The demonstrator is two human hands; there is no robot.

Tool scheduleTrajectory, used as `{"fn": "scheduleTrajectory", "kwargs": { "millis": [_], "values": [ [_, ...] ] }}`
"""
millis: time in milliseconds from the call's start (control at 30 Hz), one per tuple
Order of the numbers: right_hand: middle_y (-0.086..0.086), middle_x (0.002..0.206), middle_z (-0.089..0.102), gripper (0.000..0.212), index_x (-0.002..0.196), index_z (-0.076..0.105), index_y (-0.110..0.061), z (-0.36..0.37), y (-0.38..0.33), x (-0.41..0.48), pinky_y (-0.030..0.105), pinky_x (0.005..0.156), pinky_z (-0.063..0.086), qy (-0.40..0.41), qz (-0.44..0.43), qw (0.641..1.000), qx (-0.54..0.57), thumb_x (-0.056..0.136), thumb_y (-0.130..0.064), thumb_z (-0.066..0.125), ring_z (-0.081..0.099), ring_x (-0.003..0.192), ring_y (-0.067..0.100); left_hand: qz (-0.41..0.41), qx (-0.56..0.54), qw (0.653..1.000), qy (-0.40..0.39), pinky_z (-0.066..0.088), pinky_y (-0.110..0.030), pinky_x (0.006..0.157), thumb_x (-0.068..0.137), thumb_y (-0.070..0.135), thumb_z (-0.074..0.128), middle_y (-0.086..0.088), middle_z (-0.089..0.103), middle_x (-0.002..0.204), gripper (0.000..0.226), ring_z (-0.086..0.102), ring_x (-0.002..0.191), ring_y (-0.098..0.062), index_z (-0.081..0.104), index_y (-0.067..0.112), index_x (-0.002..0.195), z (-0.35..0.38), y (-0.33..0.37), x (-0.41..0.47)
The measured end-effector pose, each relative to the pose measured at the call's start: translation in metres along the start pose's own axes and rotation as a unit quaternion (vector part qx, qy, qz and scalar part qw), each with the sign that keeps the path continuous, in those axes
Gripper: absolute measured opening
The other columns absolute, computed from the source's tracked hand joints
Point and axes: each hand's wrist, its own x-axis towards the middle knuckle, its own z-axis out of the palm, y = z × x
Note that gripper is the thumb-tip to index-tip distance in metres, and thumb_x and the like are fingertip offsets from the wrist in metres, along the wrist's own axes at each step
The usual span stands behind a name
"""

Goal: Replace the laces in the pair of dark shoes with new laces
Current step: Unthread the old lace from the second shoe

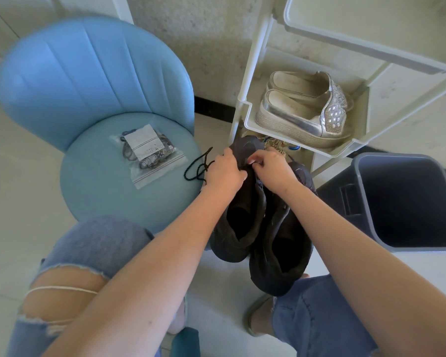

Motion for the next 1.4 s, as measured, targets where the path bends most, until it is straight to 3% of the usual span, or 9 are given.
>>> {"fn": "scheduleTrajectory", "kwargs": {
  "millis": [233,567,667,800,867,967,1200,1300,1400],
  "values": [
    [0.010,0.108,0.064,0.020,0.106,0.067,-0.010,-0.001,0.008,0.005,0.026,0.088,0.041,0.004,0.020,0.998,0.062,0.087,-0.011,0.060,0.056,0.105,0.021,-0.002,-0.001,1.000,0.014,0.042,-0.037,0.088,0.095,0.023,0.049,-0.016,0.054,0.128,0.042,0.052,0.116,-0.033,0.038,0.008,0.133,-0.004,-0.001,0.003],
    [0.005,0.107,0.052,0.010,0.092,0.064,-0.015,0.011,0.002,0.006,0.042,0.090,0.044,0.008,-0.066,0.996,-0.052,0.085,-0.021,0.068,0.045,0.111,0.022,0.000,0.056,0.998,0.010,0.041,-0.039,0.090,0.097,0.025,0.046,-0.017,0.055,0.125,0.040,0.053,0.115,-0.034,0.039,0.007,0.132,-0.001,-0.001,0.003],
    [0.004,0.097,0.056,0.004,0.093,0.057,-0.012,0.011,0.002,0.008,0.040,0.081,0.046,0.094,0.060,0.986,0.125,0.091,-0.015,0.058,0.054,0.093,0.022,-0.001,0.074,0.997,0.005,0.041,-0.041,0.093,0.097,0.023,0.044,-0.017,0.056,0.123,0.040,0.055,0.111,-0.034,0.038,0.007,0.133,-0.001,0.000,0.003],
    [0.013,0.100,0.058,0.014,0.084,0.049,-0.013,0.003,0.010,0.011,0.036,0.076,0.047,0.134,0.277,0.872,0.380,0.091,-0.002,0.044,0.054,0.081,0.023,-0.005,0.079,0.997,-0.016,0.039,-0.040,0.095,0.097,0.023,0.042,-0.015,0.057,0.121,0.038,0.055,0.110,-0.033,0.040,0.009,0.131,0.000,0.001,0.005],
    [0.008,0.109,0.057,0.021,0.095,0.052,-0.015,-0.002,0.011,0.012,0.030,0.078,0.045,0.116,0.201,0.919,0.319,0.087,0.002,0.044,0.051,0.094,0.022,-0.003,0.081,0.997,-0.017,0.035,-0.042,0.101,0.097,0.023,0.042,-0.015,0.057,0.122,0.037,0.055,0.111,-0.034,0.040,0.009,0.131,0.002,0.001,0.004],
    [-0.003,0.111,0.046,0.016,0.090,0.064,-0.026,0.001,0.006,0.010,0.026,0.093,0.022,0.045,0.030,0.995,0.081,0.082,-0.013,0.059,0.030,0.112,0.019,0.002,0.076,0.997,-0.008,0.033,-0.043,0.103,0.097,0.026,0.042,-0.016,0.057,0.123,0.038,0.054,0.113,-0.034,0.039,0.010,0.131,0.003,0.001,0.004],
    [-0.005,0.121,0.052,0.012,0.087,0.071,-0.027,0.011,-0.003,0.005,0.034,0.100,0.008,0.052,-0.068,0.989,-0.122,0.086,-0.037,0.065,0.028,0.121,0.027,0.000,0.077,0.997,-0.012,0.025,-0.047,0.109,0.098,0.031,0.042,-0.015,0.056,0.126,0.042,0.052,0.118,-0.033,0.038,0.010,0.134,0.002,0.002,0.003],
    [-0.007,0.120,0.048,0.010,0.087,0.070,-0.026,0.003,-0.001,0.005,0.040,0.106,0.005,0.141,0.033,0.988,-0.059,0.088,-0.032,0.063,0.027,0.123,0.026,-0.004,0.082,0.996,-0.017,0.008,-0.054,0.116,0.098,0.025,0.040,-0.014,0.059,0.119,0.041,0.054,0.115,-0.034,0.037,0.010,0.136,0.001,0.003,0.001],
    [0.001,0.136,0.043,0.011,0.098,0.067,-0.018,-0.019,0.009,0.009,0.043,0.110,0.014,0.261,0.229,0.934,0.086,0.092,-0.022,0.058,0.025,0.130,0.028,-0.003,0.081,0.996,-0.027,0.000,-0.056,0.116,0.098,0.022,0.039,-0.013,0.062,0.113,0.042,0.056,0.111,-0.033,0.034,0.009,0.138,0.001,0.002,0.000]
  ]
}}
